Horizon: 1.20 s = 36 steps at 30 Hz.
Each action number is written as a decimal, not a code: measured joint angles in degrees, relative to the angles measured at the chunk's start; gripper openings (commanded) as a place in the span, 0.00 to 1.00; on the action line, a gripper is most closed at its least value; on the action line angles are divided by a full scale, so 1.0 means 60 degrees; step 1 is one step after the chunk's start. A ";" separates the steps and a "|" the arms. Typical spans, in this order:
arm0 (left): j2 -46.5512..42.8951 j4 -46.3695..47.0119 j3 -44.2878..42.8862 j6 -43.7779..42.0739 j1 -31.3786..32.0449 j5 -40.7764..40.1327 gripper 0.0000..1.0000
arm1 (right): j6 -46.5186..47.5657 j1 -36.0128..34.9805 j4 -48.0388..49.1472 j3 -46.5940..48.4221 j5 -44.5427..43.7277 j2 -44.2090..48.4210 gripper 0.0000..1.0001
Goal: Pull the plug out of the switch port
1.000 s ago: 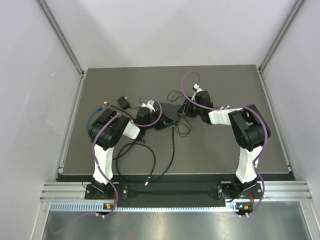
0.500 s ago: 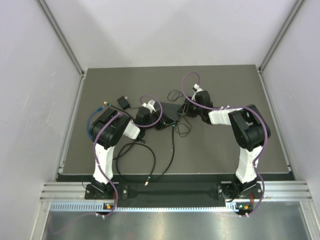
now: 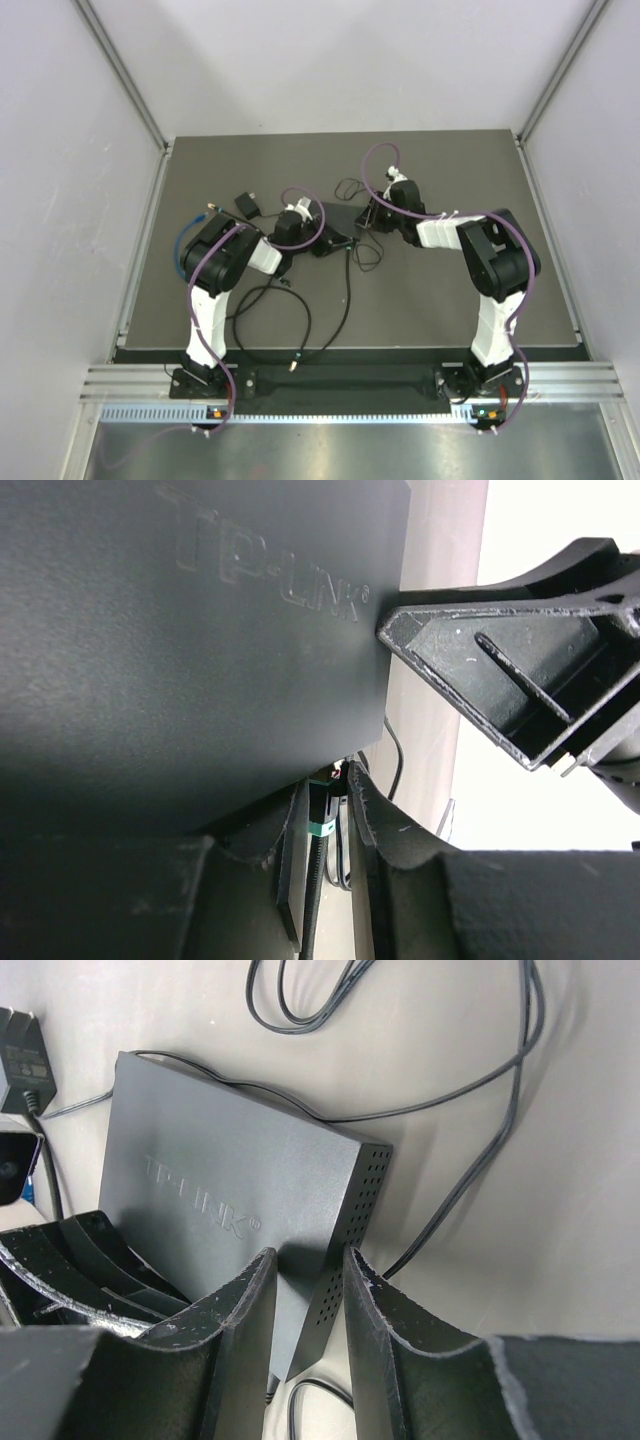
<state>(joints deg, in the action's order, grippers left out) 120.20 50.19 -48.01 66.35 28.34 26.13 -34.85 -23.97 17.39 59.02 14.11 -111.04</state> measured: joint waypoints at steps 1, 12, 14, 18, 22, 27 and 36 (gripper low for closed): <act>0.0011 -0.0127 -0.0091 0.0018 -0.0004 0.0004 0.04 | 0.0022 0.0000 0.0007 0.0004 -0.0044 -0.0004 0.32; 0.0076 -0.0018 -0.0036 0.0025 -0.0018 -0.0040 0.00 | 0.0062 0.0000 -0.0157 0.0127 -0.0124 -0.0025 0.32; 0.0186 0.0474 0.0142 0.0015 -0.0025 -0.0051 0.00 | 0.0062 -0.0004 -0.0273 0.0189 -0.0113 -0.0040 0.32; 0.0455 0.1643 0.0525 -0.0004 -0.0069 -0.0055 0.00 | 0.0058 -0.0044 -0.0495 0.0313 -0.0084 -0.0069 0.32; 0.0499 0.1807 0.0557 -0.0117 -0.0113 -0.0018 0.00 | 0.0055 -0.0047 -0.0725 0.0510 -0.0055 -0.0149 0.32; 0.0342 0.1399 0.0481 -0.0350 -0.0186 0.0098 0.00 | 0.0062 -0.0091 -0.1009 0.0845 -0.0022 -0.0321 0.32; 0.0404 0.1978 0.0973 0.0277 -0.0820 0.0958 0.00 | 0.0062 -0.0335 -0.1075 0.0882 0.0029 -0.0346 0.32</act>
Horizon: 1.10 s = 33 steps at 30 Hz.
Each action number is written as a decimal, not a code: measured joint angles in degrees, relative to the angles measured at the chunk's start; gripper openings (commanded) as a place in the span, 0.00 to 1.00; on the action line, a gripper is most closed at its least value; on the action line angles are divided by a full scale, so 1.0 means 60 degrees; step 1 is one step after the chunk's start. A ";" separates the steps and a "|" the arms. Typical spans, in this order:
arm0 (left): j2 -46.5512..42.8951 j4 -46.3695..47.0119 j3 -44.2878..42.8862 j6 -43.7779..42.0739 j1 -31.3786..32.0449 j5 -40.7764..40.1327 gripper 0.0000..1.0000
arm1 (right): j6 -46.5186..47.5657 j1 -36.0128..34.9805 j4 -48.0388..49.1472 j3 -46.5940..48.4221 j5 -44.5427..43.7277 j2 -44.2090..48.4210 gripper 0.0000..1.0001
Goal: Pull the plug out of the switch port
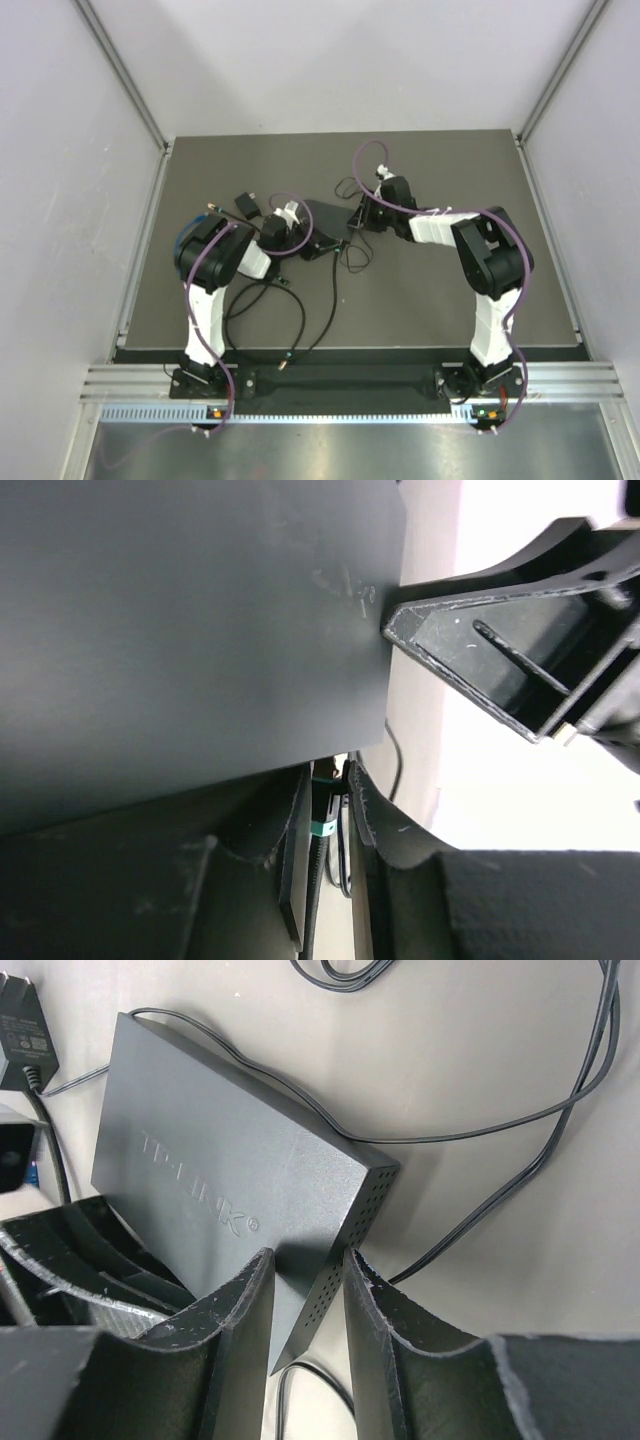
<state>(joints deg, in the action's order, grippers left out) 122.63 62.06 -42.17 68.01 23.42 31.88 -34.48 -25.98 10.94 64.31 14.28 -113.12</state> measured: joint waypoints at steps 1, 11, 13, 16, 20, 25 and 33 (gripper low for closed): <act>-0.0233 -0.0543 -0.0084 -0.0255 0.0036 -0.0087 0.00 | -0.0004 0.0000 0.0004 0.0000 -0.0004 0.0000 0.32; -0.1515 -0.4750 -0.1089 -0.2233 0.0379 -0.0820 0.00 | 0.0091 -0.0080 -0.0189 0.0124 -0.0164 -0.0004 0.32; -0.1326 -0.4452 -0.1078 -0.2011 0.0277 -0.0444 0.00 | 0.0135 -0.0091 -0.0229 0.0168 -0.0182 -0.0007 0.32; -0.0852 -0.3563 -0.1038 -0.1483 0.0091 0.0295 0.00 | 0.0178 -0.0106 -0.0237 0.0186 -0.0240 -0.0007 0.33; -0.0470 -0.2204 -0.0758 -0.1107 -0.0015 0.0627 0.00 | 0.0197 -0.0109 -0.0328 0.0229 -0.0328 -0.0007 0.33; -0.0554 -0.2342 -0.0729 -0.1071 -0.0011 0.0441 0.00 | 0.0277 -0.0208 -0.0528 0.0361 -0.0601 -0.0007 0.33; -0.1319 -0.5410 -0.1421 -0.1191 0.0098 -0.0157 0.00 | 0.0426 -0.0474 -0.0645 0.0492 -0.1100 0.0000 0.33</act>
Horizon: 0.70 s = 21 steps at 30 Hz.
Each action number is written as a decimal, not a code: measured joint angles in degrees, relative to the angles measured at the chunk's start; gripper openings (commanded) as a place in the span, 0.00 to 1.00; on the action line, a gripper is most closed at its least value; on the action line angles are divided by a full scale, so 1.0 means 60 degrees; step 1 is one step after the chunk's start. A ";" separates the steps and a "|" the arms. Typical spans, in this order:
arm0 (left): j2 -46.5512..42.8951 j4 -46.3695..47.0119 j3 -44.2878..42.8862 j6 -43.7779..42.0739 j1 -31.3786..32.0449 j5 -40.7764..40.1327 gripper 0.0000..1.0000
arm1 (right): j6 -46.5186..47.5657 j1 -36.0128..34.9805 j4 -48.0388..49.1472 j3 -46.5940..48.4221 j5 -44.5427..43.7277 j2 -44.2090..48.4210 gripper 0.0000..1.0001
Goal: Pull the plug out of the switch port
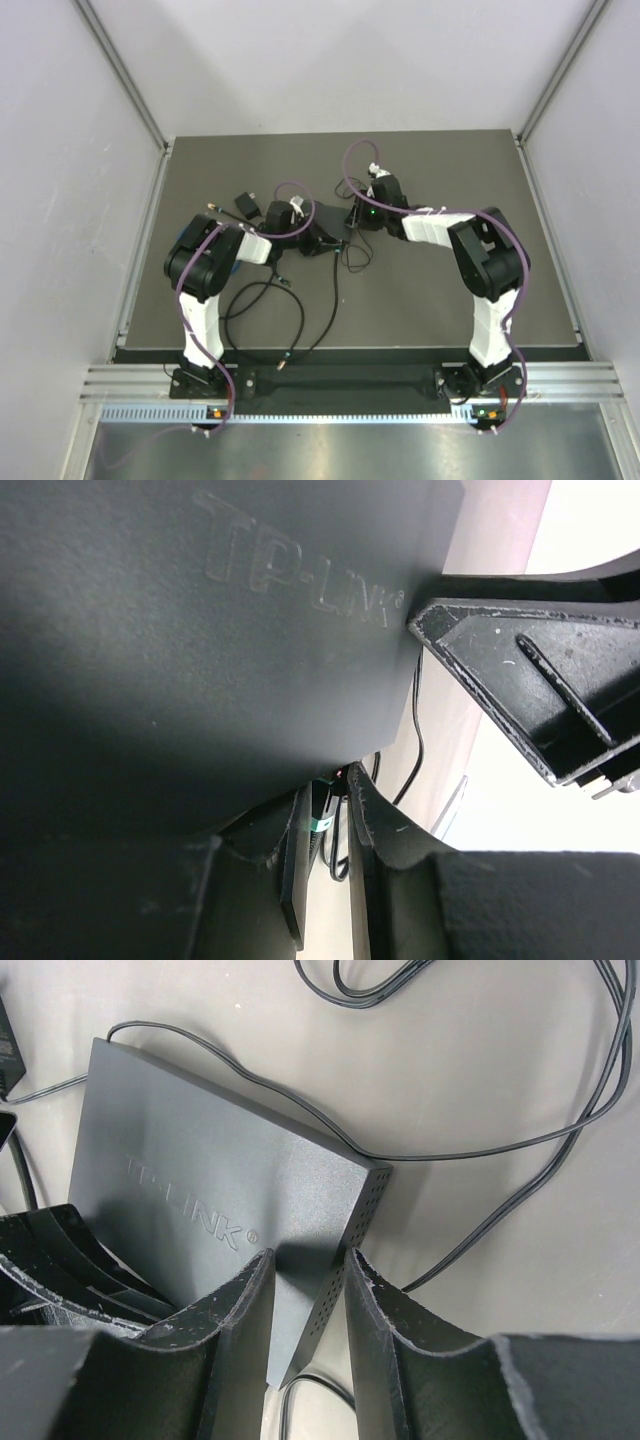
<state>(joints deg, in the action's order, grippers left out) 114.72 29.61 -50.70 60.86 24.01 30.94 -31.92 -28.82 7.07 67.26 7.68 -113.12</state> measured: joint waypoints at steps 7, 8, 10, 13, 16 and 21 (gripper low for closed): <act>-0.0015 -0.0743 -0.0321 0.0193 -0.0062 0.0240 0.00 | 0.0106 -0.0117 -0.0153 0.0102 -0.0270 0.0000 0.33; -0.0011 -0.0820 -0.0353 0.0215 -0.0069 0.0280 0.00 | 0.0146 -0.0138 -0.0215 0.0153 -0.0324 -0.0004 0.33; -0.0011 -0.1060 -0.0466 0.0248 -0.0095 0.0350 0.00 | 0.0175 -0.0182 -0.0313 0.0200 -0.0423 -0.0004 0.33; -0.0022 -0.0984 -0.0382 0.0404 -0.0153 0.0455 0.00 | 0.0219 -0.0222 -0.0401 0.0240 -0.0495 -0.0004 0.33; -0.0095 -0.0780 -0.0189 0.0572 -0.0197 0.0470 0.00 | 0.0222 -0.0255 -0.0412 0.0240 -0.0521 -0.0004 0.33; -0.0164 -0.0929 -0.0178 0.0667 -0.0215 0.0437 0.00 | 0.0226 -0.0284 -0.0433 0.0259 -0.0583 -0.0004 0.33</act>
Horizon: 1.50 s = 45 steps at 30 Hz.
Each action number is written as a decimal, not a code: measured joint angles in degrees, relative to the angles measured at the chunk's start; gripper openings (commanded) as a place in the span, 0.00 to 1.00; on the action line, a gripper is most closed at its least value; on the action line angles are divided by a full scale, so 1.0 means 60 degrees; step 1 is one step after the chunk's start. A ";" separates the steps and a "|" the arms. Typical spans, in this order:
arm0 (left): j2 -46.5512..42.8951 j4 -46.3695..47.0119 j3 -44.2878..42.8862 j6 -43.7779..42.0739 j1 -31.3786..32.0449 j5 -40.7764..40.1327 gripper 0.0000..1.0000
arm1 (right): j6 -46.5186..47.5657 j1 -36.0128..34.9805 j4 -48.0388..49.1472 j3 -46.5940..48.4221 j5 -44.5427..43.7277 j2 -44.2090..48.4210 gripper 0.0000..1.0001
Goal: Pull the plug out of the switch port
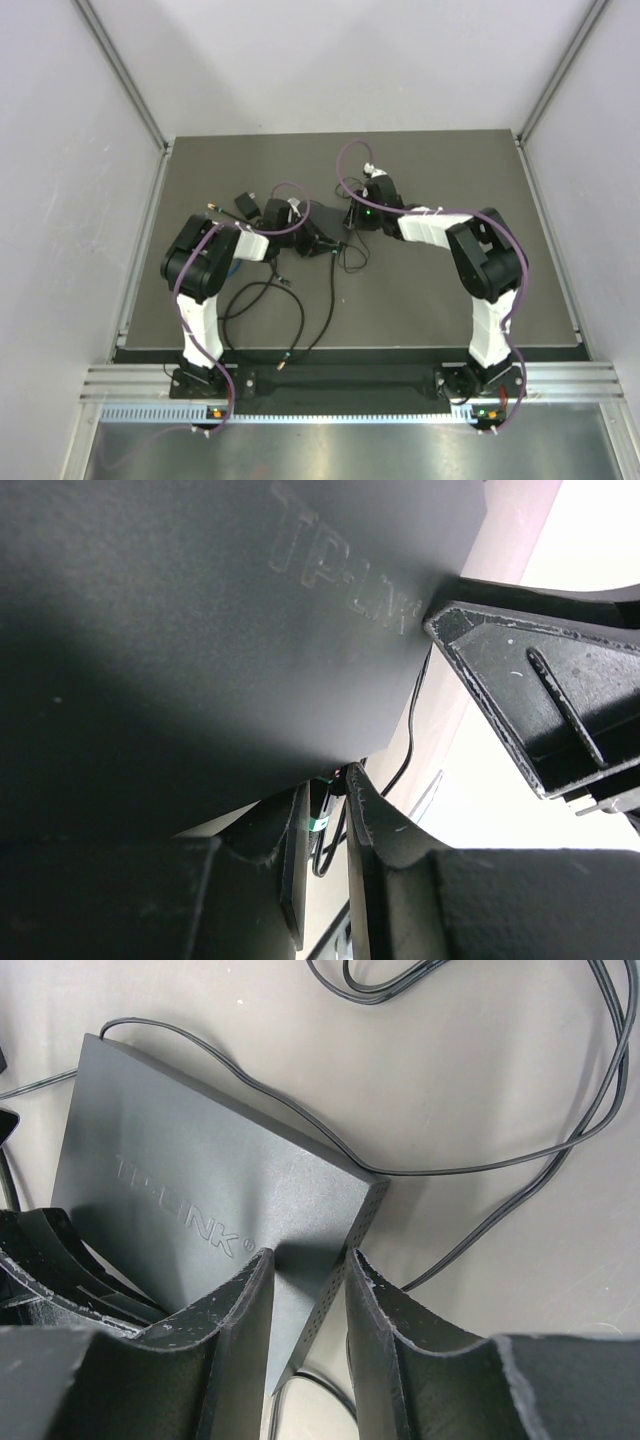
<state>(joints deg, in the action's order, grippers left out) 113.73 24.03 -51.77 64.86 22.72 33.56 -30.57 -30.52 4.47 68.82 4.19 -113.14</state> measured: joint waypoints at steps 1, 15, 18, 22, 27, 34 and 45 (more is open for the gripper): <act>-0.0015 -0.0164 -0.0069 0.0004 -0.0011 0.0007 0.00 | 0.0007 -0.0022 -0.0026 0.0018 -0.0040 0.0000 0.33; -0.0040 -0.1337 -0.0554 -0.0080 -0.0015 -0.0022 0.00 | 0.0481 -0.0222 0.0178 -0.0441 -0.0310 0.0306 0.50; -0.0040 -0.1330 -0.0550 -0.0080 -0.0011 -0.0029 0.00 | 0.0525 -0.0262 0.0280 -0.1169 -0.0066 0.0823 0.50; -0.0040 -0.1333 -0.0557 -0.0084 -0.0011 -0.0029 0.00 | 0.0714 -0.0313 0.0157 -0.1869 0.0368 0.1410 0.49; -0.0036 -0.1410 -0.0608 -0.0084 -0.0004 -0.0029 0.00 | 0.0936 -0.0331 -0.0044 -0.1927 0.0911 0.1417 0.46; -0.0033 -0.1730 -0.0765 -0.0084 0.0051 -0.0076 0.00 | 0.1024 -0.0372 -0.0386 -0.1654 0.1042 0.1249 0.43; 0.0073 -0.2149 -0.1118 -0.0160 0.0219 -0.0146 0.00 | 0.0721 -0.0634 -0.0703 -0.1202 0.0113 0.1075 0.36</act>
<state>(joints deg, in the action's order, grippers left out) 114.17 11.14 -58.48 63.90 24.03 32.69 -26.24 -34.33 0.25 61.60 4.86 -106.69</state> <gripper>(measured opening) 0.215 0.380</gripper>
